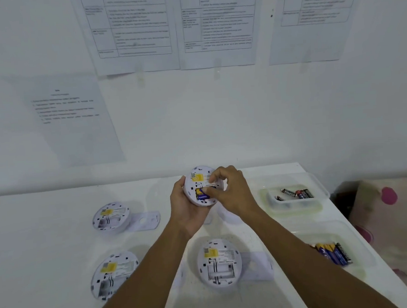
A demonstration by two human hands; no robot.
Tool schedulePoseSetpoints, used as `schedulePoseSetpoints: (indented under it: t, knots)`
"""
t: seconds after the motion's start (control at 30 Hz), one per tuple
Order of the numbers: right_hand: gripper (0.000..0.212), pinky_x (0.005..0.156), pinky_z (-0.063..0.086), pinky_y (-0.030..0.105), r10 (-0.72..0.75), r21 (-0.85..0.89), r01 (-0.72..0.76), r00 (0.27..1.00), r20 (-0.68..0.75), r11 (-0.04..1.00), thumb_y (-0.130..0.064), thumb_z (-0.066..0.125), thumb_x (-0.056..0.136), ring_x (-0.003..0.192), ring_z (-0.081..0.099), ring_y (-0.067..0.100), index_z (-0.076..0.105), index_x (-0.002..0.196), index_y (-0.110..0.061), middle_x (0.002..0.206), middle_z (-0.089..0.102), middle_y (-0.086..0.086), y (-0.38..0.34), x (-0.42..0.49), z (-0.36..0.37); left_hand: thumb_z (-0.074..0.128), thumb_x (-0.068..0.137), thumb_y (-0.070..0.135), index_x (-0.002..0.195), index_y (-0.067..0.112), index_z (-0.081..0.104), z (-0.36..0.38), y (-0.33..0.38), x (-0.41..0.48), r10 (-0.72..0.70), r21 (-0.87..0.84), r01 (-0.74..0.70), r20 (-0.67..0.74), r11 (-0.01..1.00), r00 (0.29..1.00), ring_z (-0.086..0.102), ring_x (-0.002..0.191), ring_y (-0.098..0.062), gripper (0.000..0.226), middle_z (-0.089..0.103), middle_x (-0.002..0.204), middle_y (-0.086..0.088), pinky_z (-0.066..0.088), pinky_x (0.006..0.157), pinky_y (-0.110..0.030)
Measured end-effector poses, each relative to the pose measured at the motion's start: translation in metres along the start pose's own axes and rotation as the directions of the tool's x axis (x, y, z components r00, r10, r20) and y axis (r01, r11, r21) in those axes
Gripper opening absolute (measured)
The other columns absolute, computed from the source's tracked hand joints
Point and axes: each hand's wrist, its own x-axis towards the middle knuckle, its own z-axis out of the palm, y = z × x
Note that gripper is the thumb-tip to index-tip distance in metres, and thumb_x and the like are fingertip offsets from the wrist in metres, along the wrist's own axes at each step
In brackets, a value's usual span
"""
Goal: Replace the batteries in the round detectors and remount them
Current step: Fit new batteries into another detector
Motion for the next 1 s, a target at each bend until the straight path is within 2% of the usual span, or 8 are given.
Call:
schedulePoseSetpoints:
  t: [0.17,0.3,0.43,0.5,0.57,0.8,0.9,1.0]
  knots:
    - [0.015,0.064,0.037,0.012,0.004,0.039,-0.002,0.999,-0.05,0.999,-0.018,0.068,0.087,0.072,0.048,0.003,0.057,0.078,-0.024,0.083,0.06,-0.006,0.001,0.007,0.017,0.039,0.097,0.039,0.13,0.009,0.061,-0.022,0.041,-0.012,0.055,-0.032,-0.054,0.022,0.998,0.998,0.051,0.126,-0.042,0.049,0.057,0.136,-0.023,0.038,0.109,-0.055]
    - [0.009,0.072,0.037,0.021,-0.006,-0.165,0.017,0.997,0.071,0.986,-0.014,0.065,0.088,0.078,0.053,0.006,0.062,0.083,-0.021,0.089,0.067,-0.005,0.01,0.013,0.037,0.037,0.097,0.04,0.138,0.01,0.053,-0.041,0.068,-0.02,0.064,-0.069,-0.061,0.047,0.996,0.997,0.047,0.129,-0.047,0.053,0.053,0.14,-0.024,0.045,0.101,-0.057]
    - [0.03,0.092,0.033,0.037,0.029,-0.643,0.29,0.899,0.438,0.709,-0.036,0.07,0.084,0.112,0.045,0.018,0.063,0.113,-0.026,0.113,0.063,-0.002,0.021,0.017,0.057,0.04,0.096,0.04,0.142,0.008,0.049,-0.053,0.085,-0.025,0.045,-0.08,-0.04,0.066,0.996,0.997,0.053,0.12,-0.047,0.057,0.056,0.136,-0.024,0.047,0.097,-0.057]
    - [0.045,0.092,0.03,0.038,0.097,-0.734,0.381,0.851,0.516,0.562,-0.046,0.072,0.079,0.113,0.044,0.019,0.059,0.119,-0.03,0.114,0.06,0.001,0.023,0.02,0.066,0.041,0.095,0.041,0.141,0.008,0.05,-0.057,0.09,-0.026,0.032,-0.092,-0.025,0.071,0.995,0.997,0.052,0.123,-0.047,0.057,0.056,0.136,-0.025,0.045,0.099,-0.058]
    - [0.05,0.091,0.03,0.036,0.12,-0.74,0.41,0.829,0.546,0.534,-0.046,0.074,0.077,0.112,0.047,0.019,0.057,0.121,-0.028,0.115,0.06,0.002,0.027,0.023,0.072,0.042,0.095,0.041,0.14,0.007,0.051,-0.061,0.093,-0.027,0.021,-0.105,-0.013,0.07,0.994,0.997,0.051,0.124,-0.048,0.056,0.056,0.136,-0.026,0.044,0.1,-0.059]
    - [0.047,0.079,0.042,0.031,0.124,-0.725,0.419,0.816,0.565,0.547,-0.032,0.066,0.086,0.103,0.056,0.027,0.053,0.128,-0.018,0.116,0.059,0.011,0.021,0.018,0.076,0.041,0.096,0.041,0.141,0.009,0.05,-0.076,0.097,-0.023,-0.001,-0.109,0.008,0.066,0.994,0.998,0.051,0.124,-0.047,0.056,0.057,0.135,-0.025,0.043,0.102,-0.059]
    - [0.037,0.068,0.04,0.028,0.016,-0.752,0.447,0.855,0.519,0.485,-0.024,0.053,0.089,0.087,0.059,0.027,0.055,0.124,-0.012,0.103,0.064,0.012,0.023,0.015,0.083,0.042,0.095,0.042,0.142,0.009,0.049,-0.08,0.096,-0.023,-0.007,-0.111,0.014,0.067,0.994,0.998,0.05,0.126,-0.046,0.057,0.055,0.138,-0.025,0.041,0.103,-0.059]
    - [0.034,0.071,0.048,0.031,-0.06,-0.77,0.32,0.937,0.345,0.552,-0.014,0.047,0.092,0.084,0.063,0.029,0.053,0.126,-0.015,0.104,0.068,0.012,0.027,0.019,0.086,0.041,0.095,0.042,0.143,0.009,0.048,-0.083,0.095,-0.024,0.003,-0.108,0.004,0.073,0.994,0.997,0.049,0.128,-0.046,0.059,0.052,0.141,-0.025,0.043,0.103,-0.059]
